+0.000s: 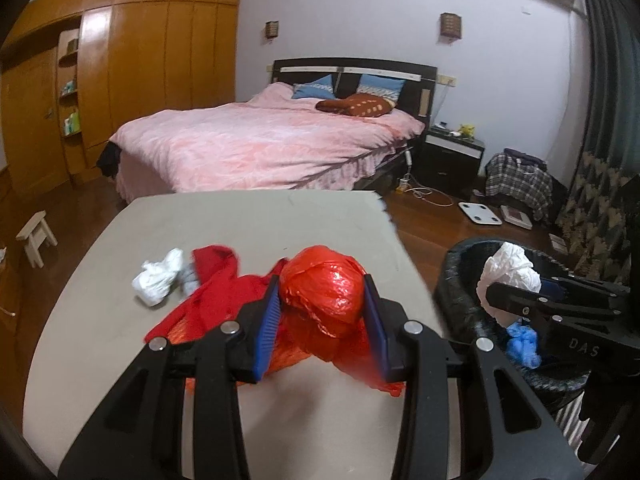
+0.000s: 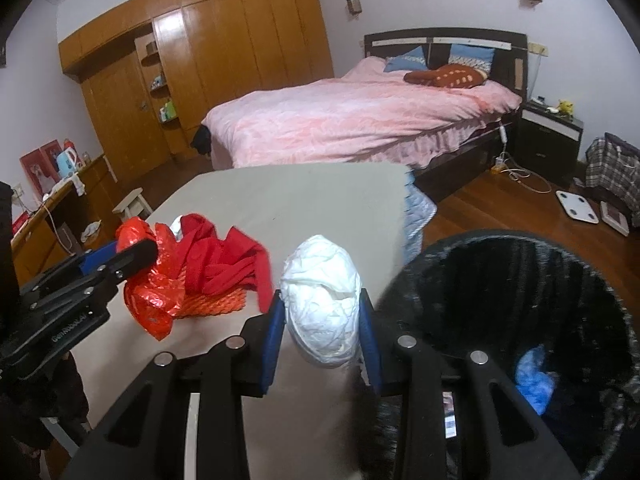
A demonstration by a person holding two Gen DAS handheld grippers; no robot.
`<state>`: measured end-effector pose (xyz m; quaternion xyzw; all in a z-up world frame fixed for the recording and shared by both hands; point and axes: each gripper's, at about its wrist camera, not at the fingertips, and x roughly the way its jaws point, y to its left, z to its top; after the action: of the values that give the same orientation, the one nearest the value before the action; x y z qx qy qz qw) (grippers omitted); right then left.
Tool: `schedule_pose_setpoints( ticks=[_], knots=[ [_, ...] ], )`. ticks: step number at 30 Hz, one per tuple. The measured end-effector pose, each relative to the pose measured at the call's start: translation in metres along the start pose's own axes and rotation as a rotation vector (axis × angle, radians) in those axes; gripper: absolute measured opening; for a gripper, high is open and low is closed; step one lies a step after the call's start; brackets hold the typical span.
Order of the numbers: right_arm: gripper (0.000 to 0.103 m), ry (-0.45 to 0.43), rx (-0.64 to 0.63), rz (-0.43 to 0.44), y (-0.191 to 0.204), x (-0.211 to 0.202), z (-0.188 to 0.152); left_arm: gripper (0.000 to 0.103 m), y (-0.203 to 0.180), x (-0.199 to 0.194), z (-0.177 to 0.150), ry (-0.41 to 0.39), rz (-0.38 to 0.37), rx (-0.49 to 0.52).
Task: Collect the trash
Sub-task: 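Move both tools over the bin and release the red bag and white tissue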
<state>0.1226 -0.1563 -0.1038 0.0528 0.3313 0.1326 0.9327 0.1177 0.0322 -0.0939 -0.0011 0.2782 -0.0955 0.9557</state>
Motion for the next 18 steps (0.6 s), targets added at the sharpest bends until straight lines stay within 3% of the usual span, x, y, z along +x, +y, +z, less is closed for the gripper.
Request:
schedule_pose_setpoints(
  ticks=[18],
  knots=[
    [0.035, -0.090, 0.082, -0.190, -0.098, -0.070, 0.002, 0.038, -0.127, 0.011, 0.024, -0.047, -0.233, 0.156]
  ],
)
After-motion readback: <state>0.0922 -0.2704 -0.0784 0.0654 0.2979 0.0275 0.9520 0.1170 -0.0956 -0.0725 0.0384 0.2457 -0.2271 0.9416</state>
